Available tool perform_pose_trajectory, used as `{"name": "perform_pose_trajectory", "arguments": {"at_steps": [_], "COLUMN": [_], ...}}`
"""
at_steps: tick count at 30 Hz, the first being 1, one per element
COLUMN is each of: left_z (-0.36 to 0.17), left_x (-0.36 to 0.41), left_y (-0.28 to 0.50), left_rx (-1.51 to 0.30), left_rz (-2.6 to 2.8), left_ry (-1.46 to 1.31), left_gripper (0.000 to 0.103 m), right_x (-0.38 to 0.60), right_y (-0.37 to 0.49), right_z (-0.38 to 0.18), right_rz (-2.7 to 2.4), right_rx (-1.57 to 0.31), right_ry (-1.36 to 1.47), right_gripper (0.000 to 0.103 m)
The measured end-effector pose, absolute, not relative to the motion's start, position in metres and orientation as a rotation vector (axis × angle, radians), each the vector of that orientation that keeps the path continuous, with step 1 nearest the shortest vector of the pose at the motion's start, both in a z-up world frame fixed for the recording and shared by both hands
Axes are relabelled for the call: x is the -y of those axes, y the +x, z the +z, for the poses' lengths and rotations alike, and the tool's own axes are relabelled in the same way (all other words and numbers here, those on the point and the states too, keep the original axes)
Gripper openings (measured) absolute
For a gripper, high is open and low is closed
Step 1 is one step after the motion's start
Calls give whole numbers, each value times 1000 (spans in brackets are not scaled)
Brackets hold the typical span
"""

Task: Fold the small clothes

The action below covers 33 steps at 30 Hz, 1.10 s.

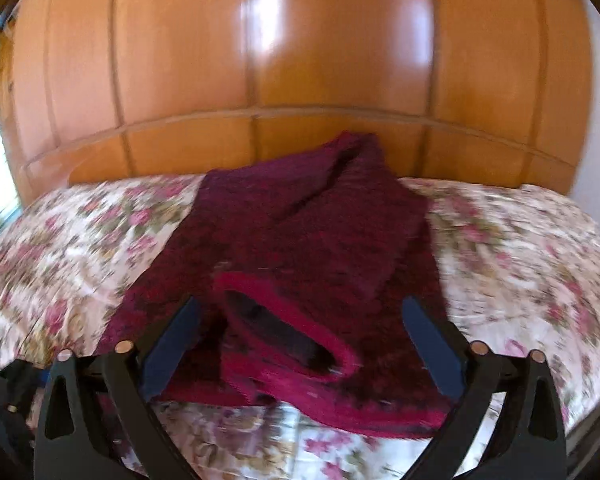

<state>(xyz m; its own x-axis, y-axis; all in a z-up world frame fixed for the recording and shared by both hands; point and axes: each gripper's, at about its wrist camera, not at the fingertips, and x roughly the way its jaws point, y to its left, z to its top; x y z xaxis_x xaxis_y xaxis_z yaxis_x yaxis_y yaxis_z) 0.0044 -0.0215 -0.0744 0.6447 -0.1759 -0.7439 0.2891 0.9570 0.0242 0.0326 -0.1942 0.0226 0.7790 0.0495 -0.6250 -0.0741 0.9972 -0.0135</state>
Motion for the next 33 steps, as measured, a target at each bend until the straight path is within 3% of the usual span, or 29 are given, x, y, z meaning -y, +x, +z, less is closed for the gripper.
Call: {"name": "perform_pose_trajectory", "arguments": {"at_steps": [1, 3, 4, 5, 16, 24, 26, 28, 29, 32, 33], "left_z": [-76, -73, -65, -60, 19, 43, 41, 36, 34, 24, 18], "left_x": [22, 19, 13, 8, -89, -119, -106, -91, -85, -61, -52], "left_y": [4, 3, 3, 4, 71, 131, 130, 124, 117, 96, 90], "left_rx": [-836, -842, -837, -832, -685, -674, -687, -710, -690, -701, -727], "left_rz": [-283, -323, -340, -358, -237, -127, -177, -230, -230, -323, -360], "left_ry": [145, 99, 55, 22, -234, -233, -211, -196, -180, -105, -83], "left_gripper": [34, 20, 13, 8, 0, 0, 11, 74, 80, 81, 81], "right_x": [189, 187, 192, 197, 334, 458, 493, 530, 541, 575, 580], "right_y": [40, 46, 46, 45, 70, 131, 146, 156, 159, 162, 160], "right_z": [19, 17, 24, 30, 100, 78, 60, 43, 35, 14, 11], "right_rz": [87, 128, 146, 156, -122, -485, -601, -696, -738, -817, -833], "right_rx": [-697, -724, -706, -691, -556, -671, -727, -783, -801, -850, -850], "right_ry": [-75, -86, -65, -48, 12, 1, 4, 56, 63, 134, 149], "right_gripper": [55, 23, 19, 17, 12, 12, 12, 12, 12, 18, 38]}}
